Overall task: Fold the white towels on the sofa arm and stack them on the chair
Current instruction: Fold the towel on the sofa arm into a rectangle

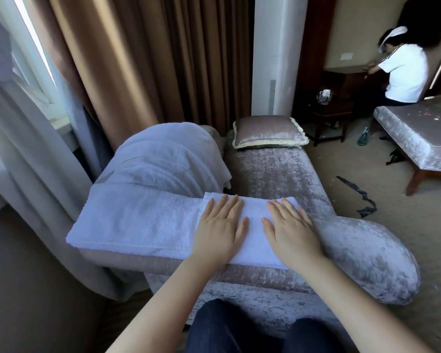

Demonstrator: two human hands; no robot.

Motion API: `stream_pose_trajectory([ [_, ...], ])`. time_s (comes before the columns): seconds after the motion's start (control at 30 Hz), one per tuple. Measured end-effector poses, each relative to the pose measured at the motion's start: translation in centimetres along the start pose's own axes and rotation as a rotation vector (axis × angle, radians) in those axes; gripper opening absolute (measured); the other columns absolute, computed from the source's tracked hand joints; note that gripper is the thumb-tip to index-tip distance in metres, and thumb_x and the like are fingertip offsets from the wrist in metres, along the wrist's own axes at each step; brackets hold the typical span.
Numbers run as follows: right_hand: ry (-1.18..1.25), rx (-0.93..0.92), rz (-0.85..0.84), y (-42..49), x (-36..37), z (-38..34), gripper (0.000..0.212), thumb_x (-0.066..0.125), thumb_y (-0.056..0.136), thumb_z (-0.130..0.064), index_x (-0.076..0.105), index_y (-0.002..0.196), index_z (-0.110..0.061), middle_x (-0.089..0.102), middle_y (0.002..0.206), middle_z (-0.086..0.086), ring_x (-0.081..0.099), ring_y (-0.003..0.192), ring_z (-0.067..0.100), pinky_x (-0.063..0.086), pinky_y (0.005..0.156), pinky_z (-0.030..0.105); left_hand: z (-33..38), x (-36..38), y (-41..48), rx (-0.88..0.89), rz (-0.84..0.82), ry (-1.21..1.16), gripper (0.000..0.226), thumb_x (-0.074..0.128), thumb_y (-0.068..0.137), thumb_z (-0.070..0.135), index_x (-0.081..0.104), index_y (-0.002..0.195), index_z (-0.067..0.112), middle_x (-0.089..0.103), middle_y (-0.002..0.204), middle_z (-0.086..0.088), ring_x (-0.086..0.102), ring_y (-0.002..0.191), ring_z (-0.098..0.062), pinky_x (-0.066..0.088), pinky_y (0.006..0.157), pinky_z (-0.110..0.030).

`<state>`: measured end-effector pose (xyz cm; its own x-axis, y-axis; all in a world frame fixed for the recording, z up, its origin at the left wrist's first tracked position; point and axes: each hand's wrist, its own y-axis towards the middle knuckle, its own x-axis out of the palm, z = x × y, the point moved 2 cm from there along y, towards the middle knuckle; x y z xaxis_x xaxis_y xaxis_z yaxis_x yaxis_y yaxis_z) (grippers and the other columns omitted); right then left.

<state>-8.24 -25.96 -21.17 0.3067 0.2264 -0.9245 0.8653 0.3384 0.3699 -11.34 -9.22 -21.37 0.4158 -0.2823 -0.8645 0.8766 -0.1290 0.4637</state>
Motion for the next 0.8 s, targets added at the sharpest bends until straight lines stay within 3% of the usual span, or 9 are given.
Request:
stream_pose_trajectory([
  [0.1, 0.045, -0.056, -0.001, 0.7, -0.9, -2.2, 0.071, 0.009, 0.095, -0.052, 0.043, 0.143, -0.012, 0.042, 0.15, 0.0, 0.027, 0.145, 0.017, 0.012, 0.117, 0.039, -2.6, -2.5, -0.8, -0.06, 0.041, -0.212, 0.052, 0.03, 0.095, 0.037, 0.062, 0.124, 0.009, 0.06, 0.134, -0.005, 0.049, 0.13, -0.022, 0.025, 0.115, -0.032],
  [0.17, 0.094, -0.164, -0.009, 1.6, -1.0, -4.5, 0.06, 0.013, 0.1, -0.047, 0.036, 0.147, -0.016, 0.032, 0.155, -0.004, 0.018, 0.147, 0.015, 0.007, 0.117, 0.038, -5.9, -4.8, -2.0, -0.134, 0.156, -0.149, 0.045, 0.036, 0.093, 0.033, 0.064, 0.119, 0.008, 0.065, 0.124, -0.005, 0.058, 0.115, -0.026, 0.04, 0.1, -0.034],
  [0.23, 0.119, -0.213, -0.024, 2.6, -1.1, -7.2, 0.063, 0.015, 0.096, -0.046, 0.05, 0.137, -0.014, 0.046, 0.147, -0.001, 0.032, 0.142, 0.018, 0.018, 0.116, 0.042, -9.7, -7.3, -3.7, -0.275, 0.248, -0.045, 0.034, 0.046, 0.095, 0.028, 0.064, 0.116, 0.008, 0.066, 0.117, -0.008, 0.06, 0.106, -0.03, 0.044, 0.088, -0.036],
  [0.33, 0.134, -0.222, 0.005, 3.9, 0.1, -9.8, 0.06, 0.023, 0.091, -0.043, 0.067, 0.114, -0.011, 0.067, 0.119, 0.003, 0.058, 0.12, 0.023, 0.042, 0.101, 0.047, -14.7, -10.8, -6.5, -0.592, 0.262, 0.034, 0.028, 0.052, 0.098, 0.021, 0.06, 0.123, 0.011, 0.061, 0.125, -0.007, 0.052, 0.116, -0.029, 0.041, 0.093, -0.038],
  [0.43, 0.111, -0.194, -0.027, 4.0, 1.0, -10.5, 0.06, 0.022, 0.094, -0.043, 0.066, 0.121, -0.011, 0.067, 0.122, 0.002, 0.06, 0.117, 0.021, 0.044, 0.101, 0.044, -18.7, -13.0, -9.0, -0.792, 0.256, 0.045, 0.03, 0.048, 0.099, 0.023, 0.055, 0.126, 0.013, 0.056, 0.128, -0.006, 0.048, 0.118, -0.027, 0.042, 0.093, -0.041],
  [0.53, 0.097, -0.198, 0.02, 3.9, 1.2, -10.4, 0.059, 0.024, 0.095, -0.043, 0.066, 0.122, -0.011, 0.067, 0.121, 0.003, 0.062, 0.114, 0.021, 0.047, 0.098, 0.041, -21.4, -13.6, -10.0, -0.951, 0.149, 0.019, 0.032, 0.046, 0.099, 0.028, 0.055, 0.121, 0.007, 0.057, 0.117, -0.011, 0.052, 0.106, -0.03, 0.041, 0.083, -0.038],
  [0.67, 0.095, -0.199, 0.007, 3.9, 1.4, -10.4, 0.06, 0.021, 0.098, -0.044, 0.067, 0.121, -0.012, 0.068, 0.119, 0.002, 0.064, 0.111, 0.021, 0.048, 0.096, 0.039, -22.3, -13.3, -9.8, -0.975, 0.091, -0.034, 0.024, 0.044, 0.101, 0.029, 0.055, 0.091, 0.01, 0.05, 0.072, 0.004, 0.046, 0.075, -0.019, 0.034, 0.069, -0.033],
  [0.8, 0.101, -0.219, 0.032, 3.9, 1.4, -10.3, 0.059, 0.022, 0.098, -0.043, 0.066, 0.121, -0.012, 0.068, 0.119, 0.002, 0.064, 0.111, 0.021, 0.048, 0.096, 0.038, -23.4, -13.8, -9.7, -0.993, 0.12, -0.105, 0.021, 0.055, 0.095, 0.032, 0.055, 0.089, 0.012, 0.055, 0.077, 0.001, 0.048, 0.08, -0.02, 0.036, 0.071, -0.034],
])
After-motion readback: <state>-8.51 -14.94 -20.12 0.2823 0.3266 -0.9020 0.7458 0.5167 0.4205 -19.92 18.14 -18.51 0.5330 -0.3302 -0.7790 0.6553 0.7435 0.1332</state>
